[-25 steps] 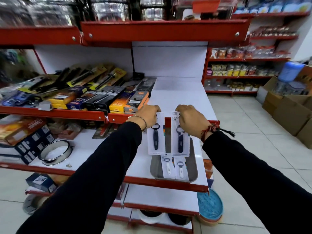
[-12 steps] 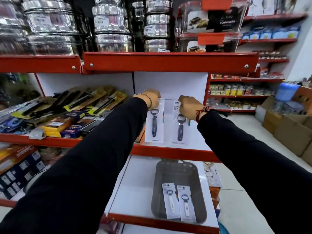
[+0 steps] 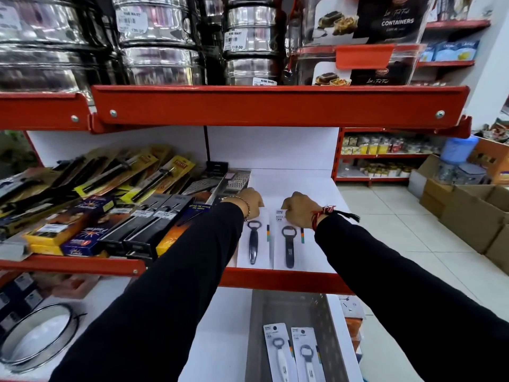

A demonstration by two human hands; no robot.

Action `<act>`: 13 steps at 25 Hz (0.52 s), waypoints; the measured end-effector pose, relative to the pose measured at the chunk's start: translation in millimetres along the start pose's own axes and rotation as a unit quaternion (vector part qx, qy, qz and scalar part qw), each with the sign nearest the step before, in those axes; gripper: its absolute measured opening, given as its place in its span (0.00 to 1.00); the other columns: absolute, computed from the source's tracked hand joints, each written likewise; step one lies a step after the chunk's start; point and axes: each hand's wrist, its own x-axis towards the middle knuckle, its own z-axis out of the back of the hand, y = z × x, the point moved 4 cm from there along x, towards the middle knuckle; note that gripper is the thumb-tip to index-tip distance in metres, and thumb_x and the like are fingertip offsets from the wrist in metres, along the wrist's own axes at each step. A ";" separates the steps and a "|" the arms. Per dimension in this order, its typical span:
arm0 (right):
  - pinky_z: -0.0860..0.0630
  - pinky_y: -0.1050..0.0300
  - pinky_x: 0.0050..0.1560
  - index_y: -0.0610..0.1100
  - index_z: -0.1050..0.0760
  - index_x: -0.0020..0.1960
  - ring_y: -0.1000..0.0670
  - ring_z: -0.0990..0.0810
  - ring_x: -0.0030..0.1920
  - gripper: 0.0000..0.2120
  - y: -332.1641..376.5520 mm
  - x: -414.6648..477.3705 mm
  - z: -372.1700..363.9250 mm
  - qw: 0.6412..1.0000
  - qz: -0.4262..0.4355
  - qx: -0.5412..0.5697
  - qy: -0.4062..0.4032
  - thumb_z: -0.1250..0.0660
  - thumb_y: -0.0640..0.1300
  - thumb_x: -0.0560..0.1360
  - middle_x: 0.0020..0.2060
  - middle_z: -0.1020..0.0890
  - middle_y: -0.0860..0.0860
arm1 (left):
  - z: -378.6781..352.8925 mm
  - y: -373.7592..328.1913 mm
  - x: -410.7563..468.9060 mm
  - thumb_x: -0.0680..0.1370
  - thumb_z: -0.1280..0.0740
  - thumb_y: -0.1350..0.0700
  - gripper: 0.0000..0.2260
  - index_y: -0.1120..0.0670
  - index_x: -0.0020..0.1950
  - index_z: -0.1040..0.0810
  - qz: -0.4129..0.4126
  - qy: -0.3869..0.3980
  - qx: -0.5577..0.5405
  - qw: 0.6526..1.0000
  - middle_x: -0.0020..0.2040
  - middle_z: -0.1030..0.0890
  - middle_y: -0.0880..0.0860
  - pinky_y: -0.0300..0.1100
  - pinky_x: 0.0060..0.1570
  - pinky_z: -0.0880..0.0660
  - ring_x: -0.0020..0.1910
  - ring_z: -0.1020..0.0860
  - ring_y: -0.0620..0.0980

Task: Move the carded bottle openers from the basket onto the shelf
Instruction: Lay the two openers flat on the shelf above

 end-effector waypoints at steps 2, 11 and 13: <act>0.26 0.54 0.55 0.44 0.24 0.62 0.42 0.22 0.58 0.17 -2.5 -0.2 -8.1 1.000 0.003 0.010 0.008 0.40 0.37 0.74 0.57 0.23 0.43 | -16.0 -2.8 0.9 0.79 0.41 0.66 0.18 0.57 0.67 0.22 -0.006 -0.006 -0.005 1.000 0.70 0.28 0.59 0.45 0.69 0.31 0.69 0.28 0.57; 0.28 0.48 0.60 0.48 0.33 0.70 0.43 0.21 0.60 0.19 -5.5 -33.0 -22.4 0.999 0.011 -0.026 -0.034 0.45 0.48 0.79 0.59 0.18 0.49 | -41.3 -9.9 -30.0 0.80 0.40 0.57 0.18 0.52 0.69 0.27 0.011 -0.030 0.030 0.999 0.68 0.24 0.55 0.48 0.67 0.30 0.68 0.27 0.56; 0.28 0.48 0.59 0.48 0.29 0.67 0.44 0.21 0.58 0.18 -3.6 -51.0 -14.7 0.996 0.028 -0.019 -0.085 0.46 0.52 0.81 0.57 0.17 0.49 | -35.4 -16.3 -48.0 0.81 0.43 0.54 0.17 0.53 0.69 0.27 0.006 -0.079 0.030 0.996 0.67 0.24 0.56 0.49 0.66 0.29 0.67 0.26 0.56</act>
